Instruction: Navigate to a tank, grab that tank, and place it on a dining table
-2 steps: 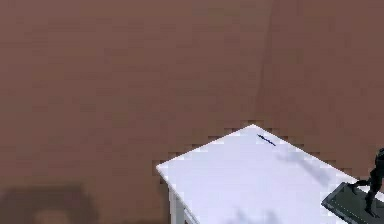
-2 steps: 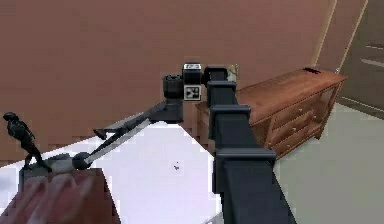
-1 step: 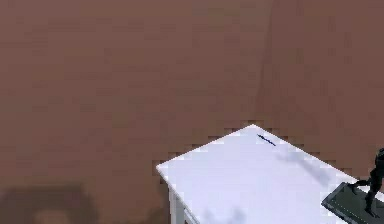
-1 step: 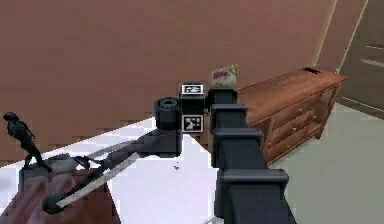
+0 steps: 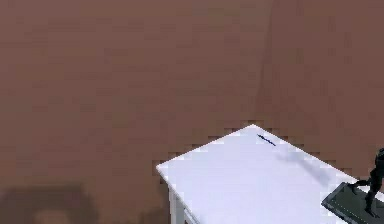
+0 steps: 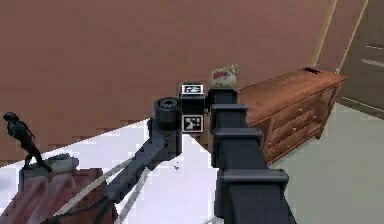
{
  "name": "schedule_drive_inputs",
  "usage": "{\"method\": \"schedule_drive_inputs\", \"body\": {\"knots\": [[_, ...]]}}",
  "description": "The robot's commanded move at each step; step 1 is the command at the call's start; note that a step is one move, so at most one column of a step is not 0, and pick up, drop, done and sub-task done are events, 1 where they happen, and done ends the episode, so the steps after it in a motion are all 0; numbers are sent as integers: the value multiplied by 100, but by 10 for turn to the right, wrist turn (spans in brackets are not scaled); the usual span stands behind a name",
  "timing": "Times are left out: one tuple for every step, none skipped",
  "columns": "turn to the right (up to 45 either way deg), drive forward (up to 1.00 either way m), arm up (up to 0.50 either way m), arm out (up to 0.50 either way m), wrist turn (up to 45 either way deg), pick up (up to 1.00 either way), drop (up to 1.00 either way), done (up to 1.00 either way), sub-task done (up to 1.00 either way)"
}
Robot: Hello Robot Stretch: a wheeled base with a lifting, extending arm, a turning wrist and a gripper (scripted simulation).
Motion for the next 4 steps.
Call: {"method": "schedule_drive_inputs", "body": {"knots": [[0,0,0,-16,0,0,0,0,0],[-300,0,0,0,0,0,0,0,0],[0,0,0,0,450,0,0,0,0],[0,0,0,0,450,0,0,0,0]]}}
